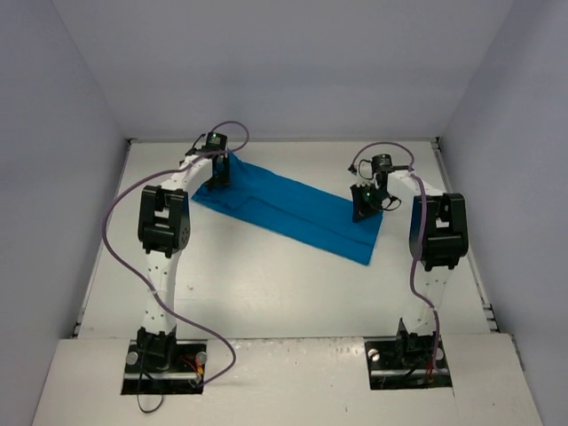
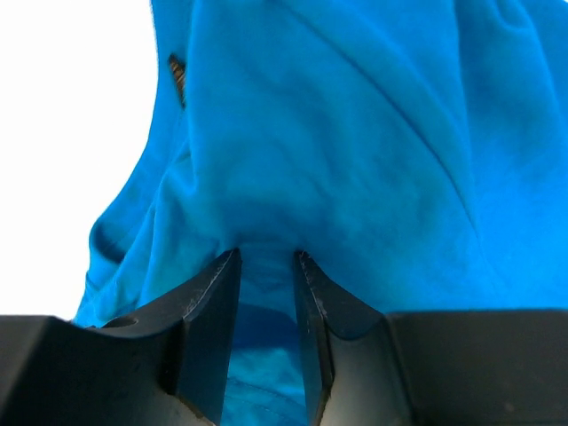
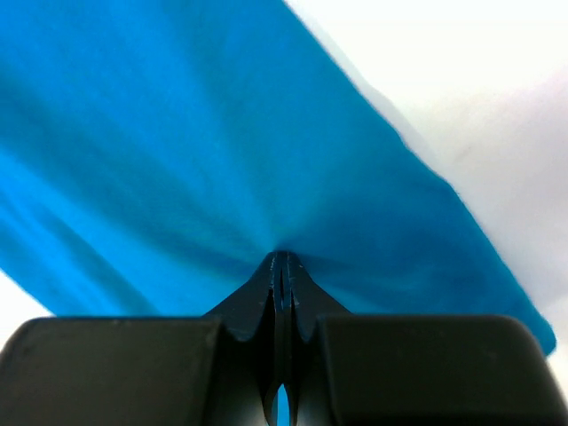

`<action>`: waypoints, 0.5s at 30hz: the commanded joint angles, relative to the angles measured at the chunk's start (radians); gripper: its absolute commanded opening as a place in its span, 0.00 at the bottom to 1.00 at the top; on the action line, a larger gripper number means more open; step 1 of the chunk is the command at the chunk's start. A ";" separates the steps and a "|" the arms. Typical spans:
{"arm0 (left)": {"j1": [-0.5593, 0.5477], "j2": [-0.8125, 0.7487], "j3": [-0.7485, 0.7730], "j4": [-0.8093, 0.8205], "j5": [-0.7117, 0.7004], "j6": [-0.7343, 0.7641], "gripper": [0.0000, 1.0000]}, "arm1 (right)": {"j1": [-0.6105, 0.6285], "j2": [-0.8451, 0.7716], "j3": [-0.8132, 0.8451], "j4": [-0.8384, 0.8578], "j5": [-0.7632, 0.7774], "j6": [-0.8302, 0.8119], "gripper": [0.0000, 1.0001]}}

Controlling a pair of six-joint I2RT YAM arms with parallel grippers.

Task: Fold and stack the t-shirts
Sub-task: Rotate the tshirt 90 degrees

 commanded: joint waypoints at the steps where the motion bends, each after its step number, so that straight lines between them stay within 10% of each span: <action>1: 0.010 0.071 0.133 -0.089 0.054 0.117 0.28 | 0.039 -0.020 -0.136 -0.013 -0.009 0.282 0.00; 15: -0.071 0.270 0.531 -0.243 0.246 0.389 0.27 | 0.152 -0.299 -0.440 0.283 -0.031 0.758 0.00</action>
